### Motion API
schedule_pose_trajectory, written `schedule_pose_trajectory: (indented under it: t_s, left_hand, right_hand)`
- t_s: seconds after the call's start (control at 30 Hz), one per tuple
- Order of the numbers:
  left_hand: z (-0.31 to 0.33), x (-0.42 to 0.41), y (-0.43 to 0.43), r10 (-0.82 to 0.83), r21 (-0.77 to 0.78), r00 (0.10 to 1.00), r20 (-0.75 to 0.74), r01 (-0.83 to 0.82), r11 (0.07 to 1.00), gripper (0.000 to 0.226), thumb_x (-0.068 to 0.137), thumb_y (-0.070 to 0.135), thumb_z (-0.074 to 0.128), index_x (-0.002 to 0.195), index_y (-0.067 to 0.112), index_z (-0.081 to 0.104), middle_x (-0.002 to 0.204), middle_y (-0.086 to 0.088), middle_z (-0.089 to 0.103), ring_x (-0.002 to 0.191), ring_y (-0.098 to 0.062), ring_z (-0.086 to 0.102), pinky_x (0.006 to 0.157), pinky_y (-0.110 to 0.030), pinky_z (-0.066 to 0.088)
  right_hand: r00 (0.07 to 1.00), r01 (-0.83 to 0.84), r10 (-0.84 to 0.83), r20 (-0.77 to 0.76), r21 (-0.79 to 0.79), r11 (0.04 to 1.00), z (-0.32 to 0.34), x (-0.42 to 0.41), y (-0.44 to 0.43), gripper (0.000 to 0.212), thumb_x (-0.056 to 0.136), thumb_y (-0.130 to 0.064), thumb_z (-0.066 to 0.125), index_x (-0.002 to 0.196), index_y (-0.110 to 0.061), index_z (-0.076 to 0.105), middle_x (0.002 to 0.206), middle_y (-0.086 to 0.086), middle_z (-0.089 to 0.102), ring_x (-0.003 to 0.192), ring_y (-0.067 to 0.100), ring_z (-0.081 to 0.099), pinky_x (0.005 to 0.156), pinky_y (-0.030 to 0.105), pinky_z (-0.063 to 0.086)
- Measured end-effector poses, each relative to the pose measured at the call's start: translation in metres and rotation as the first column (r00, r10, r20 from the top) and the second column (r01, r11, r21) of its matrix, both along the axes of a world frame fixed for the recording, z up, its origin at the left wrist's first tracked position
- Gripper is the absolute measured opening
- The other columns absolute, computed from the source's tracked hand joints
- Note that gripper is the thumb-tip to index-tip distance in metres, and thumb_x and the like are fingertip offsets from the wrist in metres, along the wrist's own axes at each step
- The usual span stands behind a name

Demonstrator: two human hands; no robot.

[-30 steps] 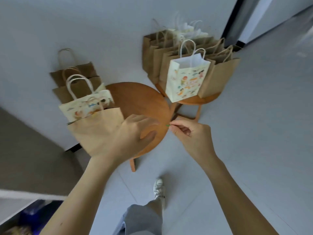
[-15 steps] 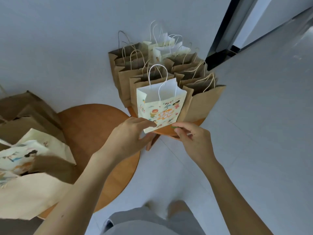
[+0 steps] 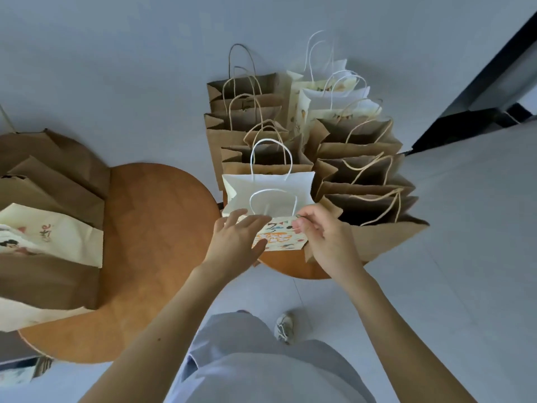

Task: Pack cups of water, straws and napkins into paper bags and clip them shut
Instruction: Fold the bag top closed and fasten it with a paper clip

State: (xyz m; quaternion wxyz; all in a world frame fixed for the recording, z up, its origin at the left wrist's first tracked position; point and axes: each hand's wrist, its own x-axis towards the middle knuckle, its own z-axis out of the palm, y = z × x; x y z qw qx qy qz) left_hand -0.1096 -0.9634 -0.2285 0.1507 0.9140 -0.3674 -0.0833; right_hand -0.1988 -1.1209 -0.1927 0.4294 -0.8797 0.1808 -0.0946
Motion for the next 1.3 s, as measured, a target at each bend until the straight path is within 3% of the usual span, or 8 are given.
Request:
schedule_pose_trajectory:
  t_s: [0.33, 0.43, 0.6, 0.7, 0.83, 1.0, 1.1, 1.3]
  left_hand:
    - [-0.033, 0.044, -0.040, 0.074, 0.294, 0.996, 0.054, -0.086, 0.952, 0.108, 0.081, 0.055, 0.060, 0.143, 0.024, -0.023, 0.155, 0.001, -0.019, 0.141, -0.033, -0.016, 0.113, -0.053, 0.005]
    - [-0.033, 0.067, -0.047, 0.096, 0.285, 0.993, 0.062, -0.109, 0.952, 0.105, 0.081, 0.062, 0.054, 0.146, 0.021, -0.018, 0.156, 0.000, -0.015, 0.142, -0.034, -0.013, 0.112, -0.055, 0.005]
    - [-0.040, 0.094, -0.051, 0.030, 0.317, 0.999, 0.035, -0.039, 0.948, 0.103, 0.080, 0.065, 0.052, 0.147, 0.021, -0.012, 0.156, 0.003, -0.007, 0.142, -0.031, -0.007, 0.112, -0.055, 0.005]
    - [-0.044, 0.102, -0.051, -0.008, 0.319, 1.000, 0.026, -0.001, 0.948, 0.093, 0.082, 0.064, 0.050, 0.149, 0.023, 0.000, 0.155, 0.003, 0.010, 0.142, -0.031, 0.003, 0.112, -0.053, 0.006]
    - [-0.050, 0.098, -0.047, -0.038, 0.173, 0.999, 0.028, 0.032, 0.984, 0.055, 0.087, 0.047, 0.057, 0.136, 0.025, 0.043, 0.134, 0.003, 0.048, 0.131, -0.028, 0.032, 0.108, -0.049, 0.013]
    - [-0.067, 0.094, -0.042, -0.023, -0.052, 0.985, 0.169, 0.033, 0.998, 0.022, 0.067, 0.024, 0.083, 0.085, 0.017, 0.072, 0.082, -0.001, 0.069, 0.073, -0.028, 0.062, 0.074, -0.044, 0.048]
    - [-0.068, 0.095, -0.044, -0.003, -0.141, 0.981, 0.195, 0.031, 0.990, 0.013, 0.071, 0.022, 0.080, 0.079, 0.017, 0.072, 0.077, 0.000, 0.068, 0.065, -0.026, 0.059, 0.069, -0.038, 0.047]
    - [-0.071, 0.098, -0.046, -0.013, -0.208, 0.977, 0.212, 0.058, 0.976, 0.008, 0.071, 0.019, 0.079, 0.076, 0.017, 0.072, 0.073, 0.001, 0.067, 0.062, -0.024, 0.057, 0.065, -0.033, 0.044]
  right_hand:
    - [0.994, -0.106, 0.110, 0.019, -0.127, 0.986, -0.026, 0.042, -0.024, 0.015, 0.083, -0.025, 0.064, 0.090, -0.014, 0.072, 0.085, -0.002, 0.061, 0.079, 0.011, 0.050, 0.070, 0.020, 0.042]
    - [0.990, -0.140, 0.139, -0.012, -0.108, 0.984, -0.024, 0.053, -0.023, 0.010, 0.083, -0.019, 0.068, 0.088, -0.012, 0.071, 0.085, 0.001, 0.068, 0.071, 0.002, 0.051, 0.069, 0.003, 0.037]
    - [0.994, -0.085, 0.077, -0.083, -0.102, 0.991, -0.029, 0.074, -0.022, 0.015, 0.087, -0.024, 0.064, 0.093, -0.013, 0.069, 0.086, -0.008, 0.064, 0.070, -0.002, 0.051, 0.069, -0.001, 0.038]
    - [0.992, -0.069, 0.057, -0.108, -0.107, 0.992, -0.034, 0.084, -0.023, 0.015, 0.087, -0.025, 0.063, 0.095, -0.014, 0.070, 0.081, -0.019, 0.052, 0.074, 0.002, 0.055, 0.055, 0.007, 0.043]
    - [0.996, -0.033, 0.027, -0.085, -0.067, 0.997, -0.046, 0.093, -0.028, 0.016, 0.086, -0.023, 0.064, 0.097, -0.015, 0.072, 0.083, -0.032, 0.040, 0.091, 0.016, 0.059, 0.062, 0.032, 0.055]
    - [0.999, -0.003, 0.009, 0.038, -0.152, 0.988, -0.059, 0.104, -0.030, 0.015, 0.081, -0.017, 0.070, 0.093, -0.010, 0.074, 0.083, -0.020, 0.056, 0.090, 0.024, 0.058, 0.055, 0.032, 0.052]
    - [0.998, -0.008, 0.021, 0.059, -0.219, 0.976, -0.069, 0.110, -0.032, 0.014, 0.081, -0.018, 0.069, 0.091, -0.009, 0.075, 0.079, 0.003, 0.070, 0.084, 0.018, 0.048, 0.057, 0.021, 0.040]
    - [0.999, -0.020, 0.026, 0.022, -0.250, 0.968, -0.084, 0.121, -0.032, 0.022, 0.082, -0.027, 0.060, 0.086, -0.012, 0.076, 0.078, 0.003, 0.072, 0.083, 0.019, 0.046, 0.063, 0.024, 0.036]
